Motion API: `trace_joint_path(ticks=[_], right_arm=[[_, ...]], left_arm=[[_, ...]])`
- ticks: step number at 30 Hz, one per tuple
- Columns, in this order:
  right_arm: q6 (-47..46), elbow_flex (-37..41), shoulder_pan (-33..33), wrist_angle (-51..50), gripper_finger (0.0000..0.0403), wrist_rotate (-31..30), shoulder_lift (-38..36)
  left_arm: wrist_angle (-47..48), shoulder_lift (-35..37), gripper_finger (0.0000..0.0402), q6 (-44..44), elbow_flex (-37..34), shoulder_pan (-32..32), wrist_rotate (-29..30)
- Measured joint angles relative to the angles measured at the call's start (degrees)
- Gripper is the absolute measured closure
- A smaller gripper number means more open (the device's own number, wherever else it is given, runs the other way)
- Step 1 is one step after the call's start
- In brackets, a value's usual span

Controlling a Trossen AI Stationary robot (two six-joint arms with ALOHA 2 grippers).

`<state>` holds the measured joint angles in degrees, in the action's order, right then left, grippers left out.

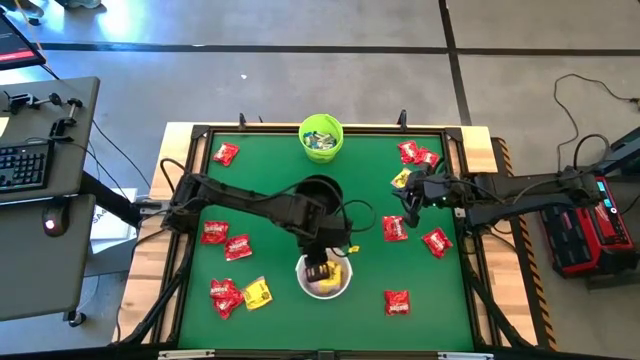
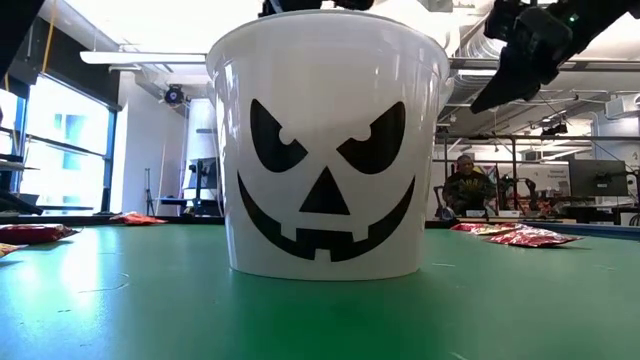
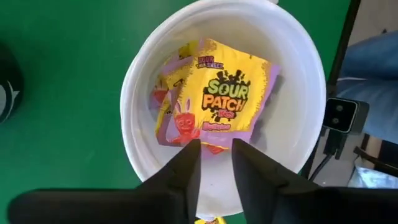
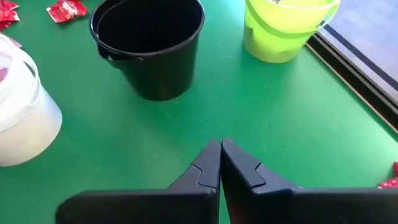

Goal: Sort candy by brand, put in halloween buckets
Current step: Put the yellow chocolate into the white bucket

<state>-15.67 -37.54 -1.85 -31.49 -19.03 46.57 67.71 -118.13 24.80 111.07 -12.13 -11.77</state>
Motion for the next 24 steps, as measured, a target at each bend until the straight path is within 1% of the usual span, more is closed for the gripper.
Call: trace_joint_path(ticks=[3, 5, 7, 10, 13, 14, 16, 20, 24], right_arm=[[-1.3, 0.0, 0.0, -0.3, 0.0402, -0.5, 0.0], [-1.9, 0.0, 0.0, -0.4, 0.0402, -0.9, 0.0], [-1.2, 0.0, 0.0, -0.5, 0.0402, -0.8, 0.0], [-1.0, 0.0, 0.0, -0.5, 0.0402, -0.8, 0.0], [-0.9, 0.0, 0.0, -0.5, 0.0402, -1.3, 0.0], [-0.8, 0.0, 0.0, -0.5, 0.0403, -1.5, 0.0], [-0.8, 0.0, 0.0, -0.6, 0.0403, -2.0, 0.0], [-0.9, 0.0, 0.0, -0.7, 0.0403, -2.5, 0.0], [-1.0, 0.0, 0.0, -0.8, 0.0403, -3.1, 0.0]], left_arm=[[-0.8, 0.0, 0.0304, -1.0, 0.0, -0.4, 0.2], [-2.6, 0.0, 0.0306, -1.6, 0.0, -0.9, 0.2], [-5.0, 0.0, 0.0319, -2.4, 0.0, -1.4, -0.5], [-8.9, -0.7, 0.0352, -3.9, 0.0, -2.6, -1.3], [-9.4, -2.0, 0.0389, -4.9, 0.0, -3.3, -1.2], [-9.8, -2.5, 0.0395, -5.0, 0.0, -3.5, -1.1], [-10.4, -3.5, 0.0396, -5.1, 0.0, -3.6, 0.1], [-12.0, -5.6, 0.0399, -5.5, 0.0, -3.6, 0.7], [-11.6, -6.6, 0.0401, -5.6, 0.0, -3.6, 3.8]])
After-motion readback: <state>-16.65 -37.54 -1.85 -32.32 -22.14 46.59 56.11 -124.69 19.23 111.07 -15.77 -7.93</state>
